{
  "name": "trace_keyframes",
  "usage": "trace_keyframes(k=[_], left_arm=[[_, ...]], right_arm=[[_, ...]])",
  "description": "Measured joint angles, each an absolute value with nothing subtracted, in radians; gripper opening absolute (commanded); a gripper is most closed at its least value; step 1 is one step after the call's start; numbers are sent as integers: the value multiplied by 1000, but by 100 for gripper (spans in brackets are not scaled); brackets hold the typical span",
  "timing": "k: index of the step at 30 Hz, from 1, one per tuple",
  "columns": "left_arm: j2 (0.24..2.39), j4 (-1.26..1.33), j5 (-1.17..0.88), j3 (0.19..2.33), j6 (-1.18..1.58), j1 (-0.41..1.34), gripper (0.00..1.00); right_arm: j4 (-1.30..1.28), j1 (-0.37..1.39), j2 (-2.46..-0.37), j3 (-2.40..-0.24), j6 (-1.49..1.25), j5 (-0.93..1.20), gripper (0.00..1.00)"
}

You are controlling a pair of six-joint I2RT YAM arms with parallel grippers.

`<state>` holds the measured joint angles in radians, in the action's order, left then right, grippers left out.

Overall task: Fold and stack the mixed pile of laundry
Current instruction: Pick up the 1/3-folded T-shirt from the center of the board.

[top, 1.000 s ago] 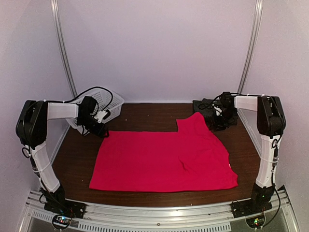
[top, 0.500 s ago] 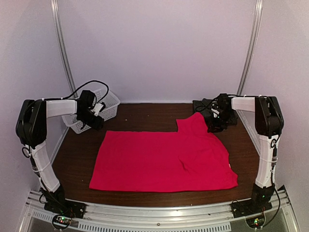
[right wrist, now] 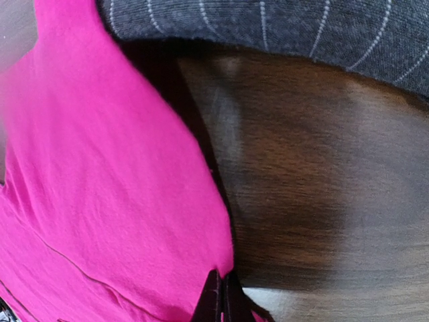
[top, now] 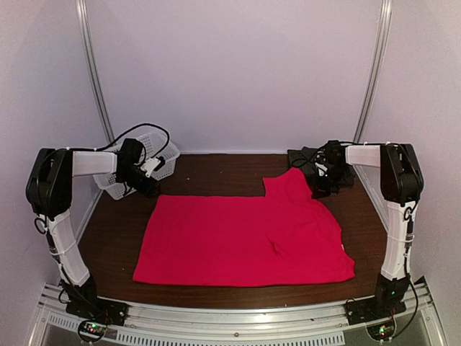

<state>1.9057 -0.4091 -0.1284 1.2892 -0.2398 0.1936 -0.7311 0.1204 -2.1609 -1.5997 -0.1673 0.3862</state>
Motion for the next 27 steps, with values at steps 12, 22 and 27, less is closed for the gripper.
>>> trace_keyframes(k=[12,22,27], left_arm=[[1885,-390,-115,1272,-347,216,56],[1937,-400,-67,1335,-444,237,51],[1989,-413,-43,1357,-506,280,50]], right_arm=[[-739,120,-2160,-1608,-188,390,0],[-749,120,-2160,-1636,-197,404,0],[-750,120,-2160,-1636,-210,405,0]])
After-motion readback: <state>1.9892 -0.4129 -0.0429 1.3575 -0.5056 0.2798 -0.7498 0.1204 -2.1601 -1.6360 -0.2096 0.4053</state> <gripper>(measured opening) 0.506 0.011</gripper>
